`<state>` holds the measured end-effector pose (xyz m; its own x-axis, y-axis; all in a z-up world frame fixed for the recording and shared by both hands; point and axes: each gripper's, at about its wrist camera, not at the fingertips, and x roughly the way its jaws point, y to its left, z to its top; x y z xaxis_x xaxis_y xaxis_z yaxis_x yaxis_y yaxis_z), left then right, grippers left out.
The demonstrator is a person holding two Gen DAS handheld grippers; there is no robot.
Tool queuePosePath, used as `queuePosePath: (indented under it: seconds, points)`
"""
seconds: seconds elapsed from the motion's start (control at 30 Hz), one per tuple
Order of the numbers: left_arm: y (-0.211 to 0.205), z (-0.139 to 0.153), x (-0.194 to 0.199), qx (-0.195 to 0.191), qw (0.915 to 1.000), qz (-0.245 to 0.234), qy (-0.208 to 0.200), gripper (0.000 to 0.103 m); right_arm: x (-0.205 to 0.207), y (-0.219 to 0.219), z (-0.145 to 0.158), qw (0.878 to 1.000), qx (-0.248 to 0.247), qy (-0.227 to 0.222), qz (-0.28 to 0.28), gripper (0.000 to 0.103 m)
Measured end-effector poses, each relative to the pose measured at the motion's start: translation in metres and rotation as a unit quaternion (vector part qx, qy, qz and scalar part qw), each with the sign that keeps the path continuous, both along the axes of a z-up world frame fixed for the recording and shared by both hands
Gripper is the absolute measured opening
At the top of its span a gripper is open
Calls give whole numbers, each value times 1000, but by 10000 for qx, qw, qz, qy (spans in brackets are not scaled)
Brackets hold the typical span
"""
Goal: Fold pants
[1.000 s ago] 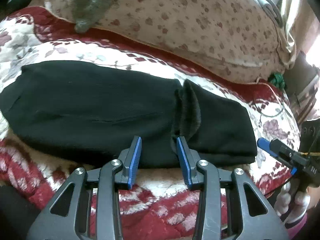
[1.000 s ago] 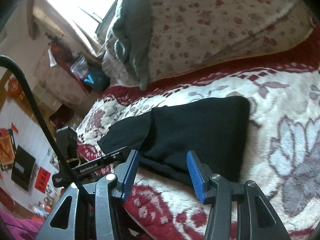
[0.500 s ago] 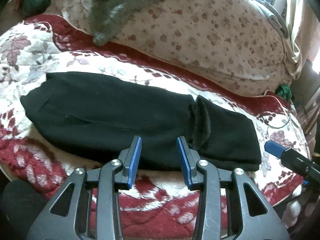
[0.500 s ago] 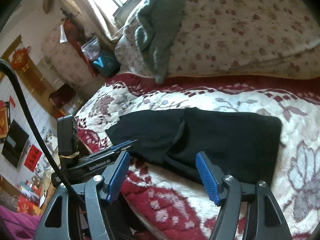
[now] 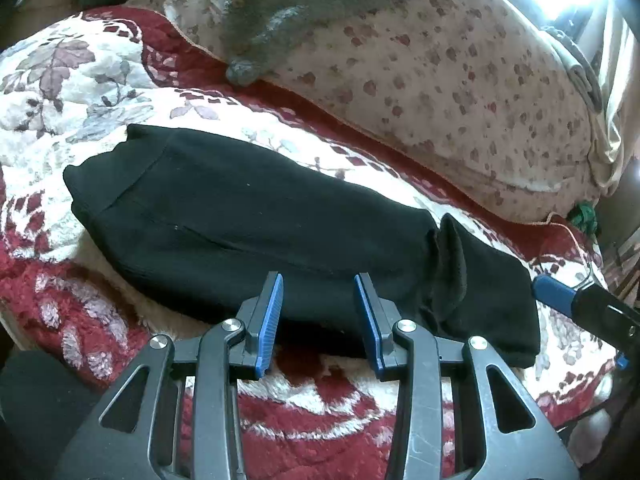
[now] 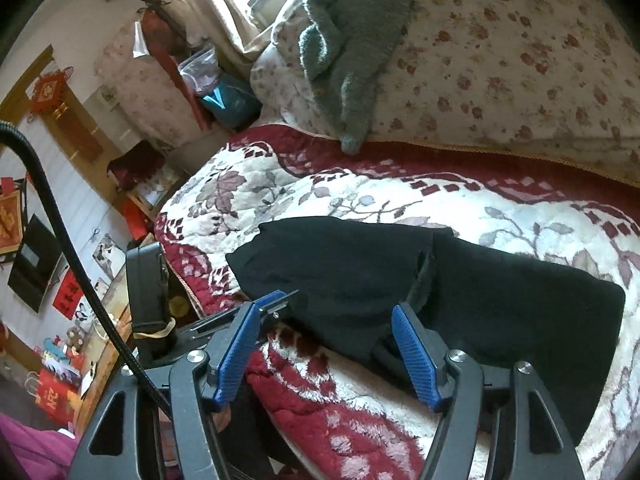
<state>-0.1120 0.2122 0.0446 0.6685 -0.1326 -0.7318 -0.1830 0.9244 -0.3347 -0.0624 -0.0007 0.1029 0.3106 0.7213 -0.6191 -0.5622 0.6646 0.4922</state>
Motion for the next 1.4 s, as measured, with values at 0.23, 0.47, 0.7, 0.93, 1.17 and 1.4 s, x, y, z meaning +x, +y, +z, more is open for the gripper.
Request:
queuePosePath:
  seconds: [0.23, 0.47, 0.7, 0.93, 1.17, 1.4]
  points:
    - [8, -5, -3, 83, 9997, 247, -18, 37, 4, 9, 7, 10000, 58, -53, 4, 67]
    - [24, 2, -13, 260, 9977, 609, -135, 47, 24, 49, 14, 9984, -212, -307, 419, 67]
    - [47, 6, -22, 237, 9944, 1011, -182, 55, 50, 93, 13, 9961, -195, -252, 825, 67]
    - [79, -4, -35, -183, 9875, 1564, -72, 55, 61, 136, 5, 9898, -508, -390, 1274, 67]
    - [102, -20, -39, -627, 9776, 2008, 25, 55, 80, 182, -11, 9796, -882, -516, 1730, 67]
    - [108, -28, -38, -975, 9746, 2013, -30, 61, 102, 221, -29, 9724, -968, -439, 2077, 67]
